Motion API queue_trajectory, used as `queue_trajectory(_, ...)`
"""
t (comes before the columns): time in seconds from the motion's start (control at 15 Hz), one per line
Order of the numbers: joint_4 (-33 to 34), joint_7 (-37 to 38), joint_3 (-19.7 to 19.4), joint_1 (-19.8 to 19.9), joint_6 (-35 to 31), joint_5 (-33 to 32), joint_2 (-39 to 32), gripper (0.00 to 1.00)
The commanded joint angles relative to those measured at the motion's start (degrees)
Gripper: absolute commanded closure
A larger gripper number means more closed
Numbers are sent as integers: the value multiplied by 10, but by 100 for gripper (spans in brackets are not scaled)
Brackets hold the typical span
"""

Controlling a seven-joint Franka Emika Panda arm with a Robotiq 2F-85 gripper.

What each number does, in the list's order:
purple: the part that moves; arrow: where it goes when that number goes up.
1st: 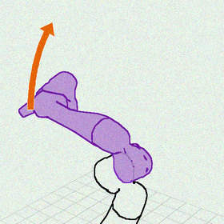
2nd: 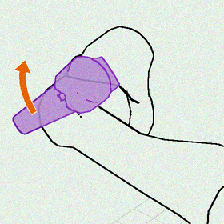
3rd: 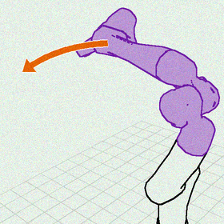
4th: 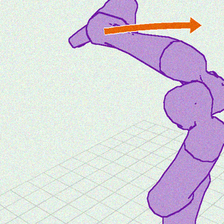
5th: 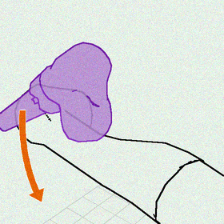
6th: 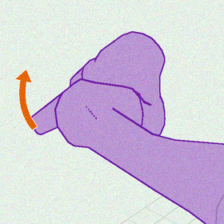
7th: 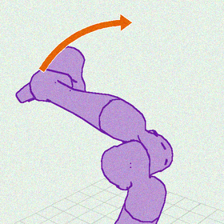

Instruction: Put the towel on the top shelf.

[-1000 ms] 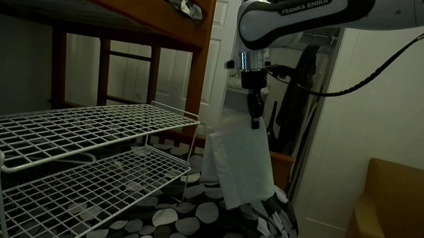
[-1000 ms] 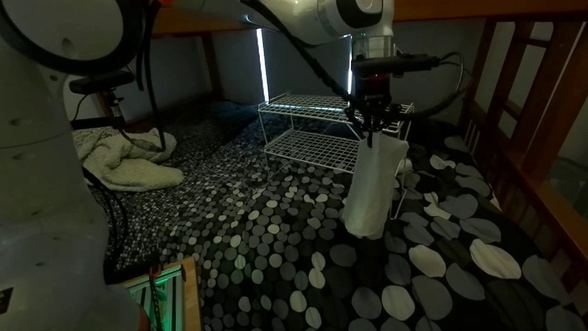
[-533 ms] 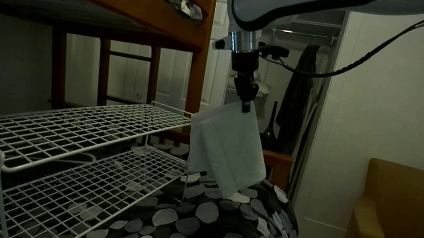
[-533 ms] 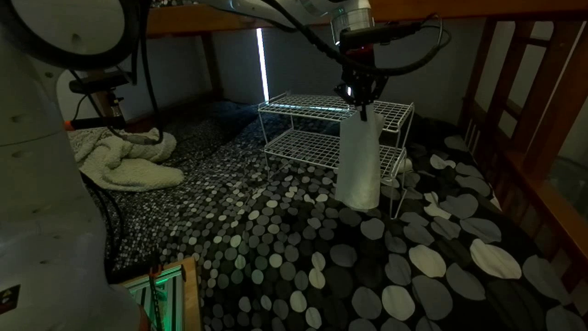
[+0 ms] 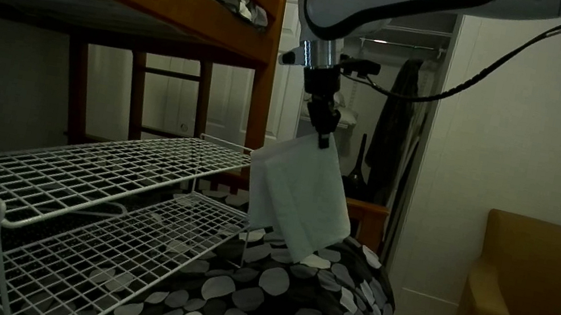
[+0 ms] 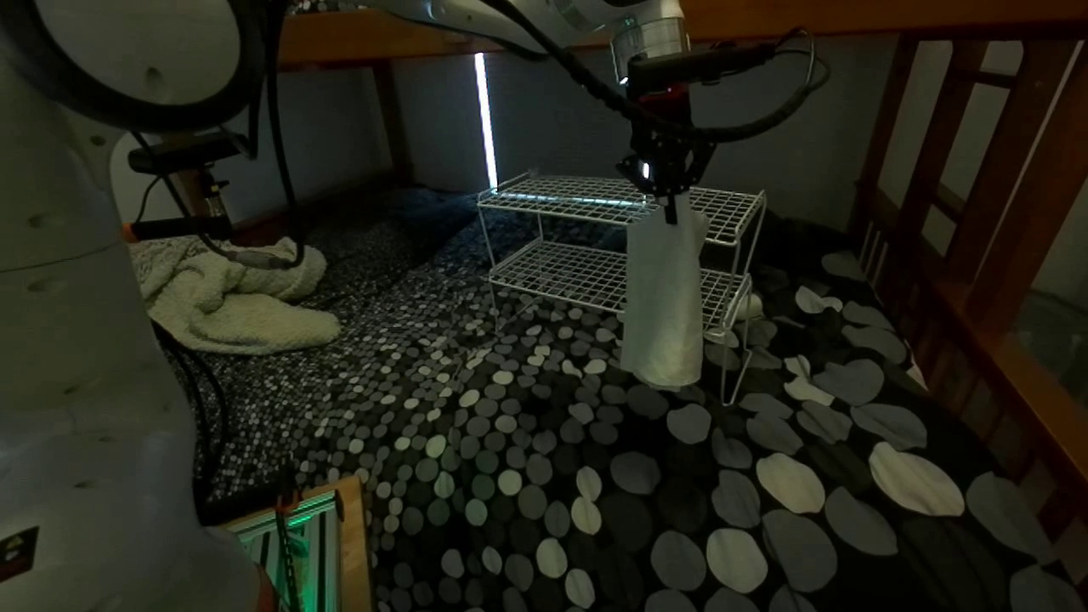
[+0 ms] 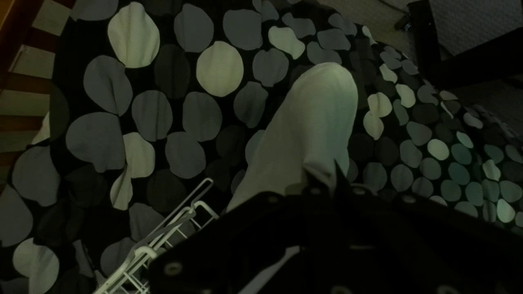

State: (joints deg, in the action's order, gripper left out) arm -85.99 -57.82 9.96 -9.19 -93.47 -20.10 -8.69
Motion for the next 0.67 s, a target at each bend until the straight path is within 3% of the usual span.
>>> queue_trajectory(0.0,13,-33,7,-8,11,-8,17,99)
queue_trajectory(0.6,87,-166,21,-23,5,0,12,99)
